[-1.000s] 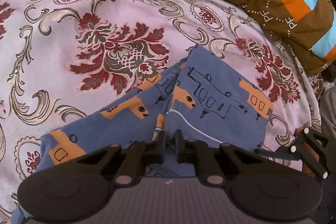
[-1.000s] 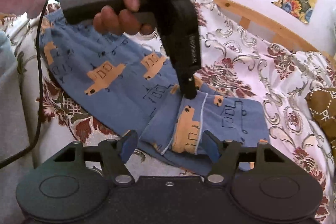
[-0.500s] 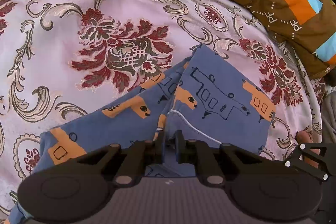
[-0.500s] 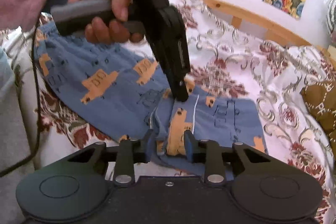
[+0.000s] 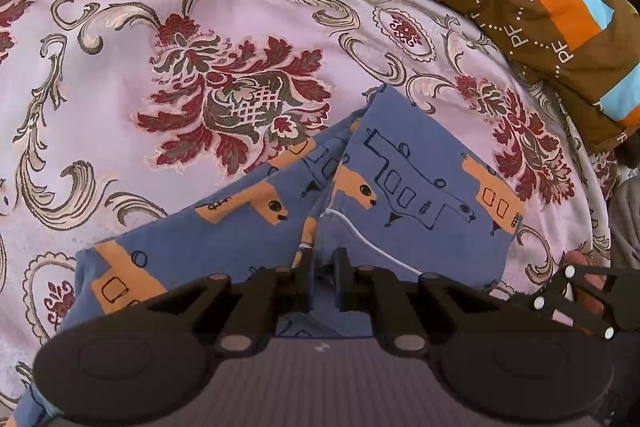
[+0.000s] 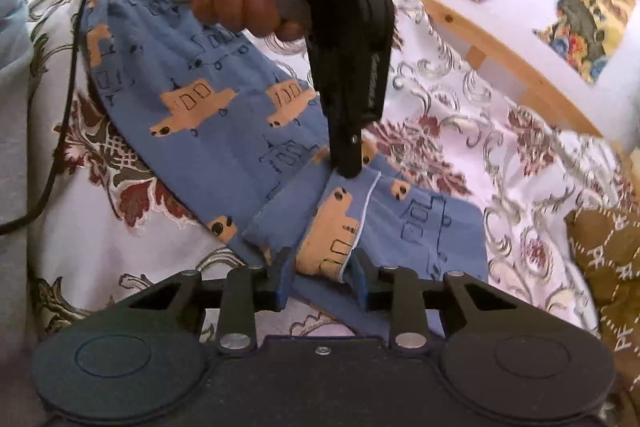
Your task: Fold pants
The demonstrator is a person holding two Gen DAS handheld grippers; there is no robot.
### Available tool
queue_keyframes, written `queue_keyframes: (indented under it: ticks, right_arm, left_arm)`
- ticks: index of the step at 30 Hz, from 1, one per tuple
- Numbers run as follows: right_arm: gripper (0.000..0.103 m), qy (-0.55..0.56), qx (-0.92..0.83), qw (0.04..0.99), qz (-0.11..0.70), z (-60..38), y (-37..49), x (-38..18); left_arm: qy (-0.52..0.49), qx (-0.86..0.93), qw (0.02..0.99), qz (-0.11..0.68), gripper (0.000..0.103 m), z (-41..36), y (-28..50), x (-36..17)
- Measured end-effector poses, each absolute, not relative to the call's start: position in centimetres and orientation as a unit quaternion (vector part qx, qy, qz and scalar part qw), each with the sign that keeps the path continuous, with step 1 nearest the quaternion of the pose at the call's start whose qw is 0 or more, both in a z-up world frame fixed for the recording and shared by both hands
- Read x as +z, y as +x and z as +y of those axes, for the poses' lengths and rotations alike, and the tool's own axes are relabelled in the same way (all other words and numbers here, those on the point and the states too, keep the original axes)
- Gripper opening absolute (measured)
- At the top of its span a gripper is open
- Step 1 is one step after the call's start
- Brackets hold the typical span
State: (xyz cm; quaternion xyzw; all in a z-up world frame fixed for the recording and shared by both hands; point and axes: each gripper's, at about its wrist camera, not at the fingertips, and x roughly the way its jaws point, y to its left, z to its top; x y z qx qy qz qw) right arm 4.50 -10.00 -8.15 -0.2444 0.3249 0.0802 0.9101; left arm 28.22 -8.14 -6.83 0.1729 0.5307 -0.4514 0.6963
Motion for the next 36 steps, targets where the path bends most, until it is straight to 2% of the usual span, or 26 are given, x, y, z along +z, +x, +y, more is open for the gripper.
queue_keyframes:
  ticks: [4, 5, 12, 16, 21, 22, 24, 27, 30, 31, 33, 36]
  right_arm:
    - [0.029, -0.238, 0.079, 0.906, 0.340, -10.1, 5.1, -8.7]
    - [0.023, -0.239, 0.081, 0.905, 0.342, -10.1, 5.3, -8.9]
    - [0.000, -0.208, 0.081, 0.912, 0.343, -10.5, 5.5, -8.1]
    - [0.000, -0.155, 0.091, 0.924, 0.339, -11.1, 5.1, -6.4]
    - [0.000, -0.157, 0.084, 0.926, 0.333, -10.8, 5.2, -6.3]
    - [0.003, -0.158, 0.083, 0.926, 0.332, -10.8, 5.2, -6.3]
    - [0.021, -0.159, 0.078, 0.928, 0.329, -10.8, 5.3, -6.3]
    - [0.024, -0.168, 0.080, 0.925, 0.331, -10.7, 5.8, -6.7]
    - [0.021, -0.172, 0.079, 0.919, 0.347, -10.5, 6.6, -7.6]
    - [0.018, -0.175, 0.074, 0.917, 0.351, -10.4, 6.7, -7.9]
    - [0.005, -0.174, 0.069, 0.916, 0.355, -10.4, 7.0, -8.3]
    - [0.002, -0.168, 0.071, 0.919, 0.349, -10.5, 6.9, -7.9]
  left_arm:
    - [0.170, -0.451, 0.696, 0.532, 0.010, -8.2, 28.3, -7.0]
    - [0.170, -0.451, 0.696, 0.533, 0.010, -8.2, 28.3, -7.0]
    - [0.161, -0.451, 0.696, 0.535, 0.010, -8.0, 28.4, -7.0]
    - [0.137, -0.455, 0.695, 0.540, 0.009, -7.5, 28.7, -6.2]
    - [0.121, -0.451, 0.694, 0.548, 0.009, -6.9, 29.3, -4.9]
    - [0.122, -0.449, 0.694, 0.550, 0.009, -6.9, 29.4, -4.8]
    - [0.127, -0.443, 0.694, 0.553, 0.009, -6.9, 29.5, -4.8]
    - [0.121, -0.437, 0.689, 0.565, 0.009, -6.8, 29.7, -5.0]
    - [0.123, -0.436, 0.689, 0.566, 0.009, -6.6, 29.7, -4.9]
    - [0.122, -0.436, 0.688, 0.566, 0.009, -6.6, 29.7, -4.9]
    - [0.124, -0.439, 0.688, 0.565, 0.009, -6.5, 29.6, -4.8]
    - [0.126, -0.439, 0.689, 0.563, 0.009, -6.4, 29.5, -4.7]
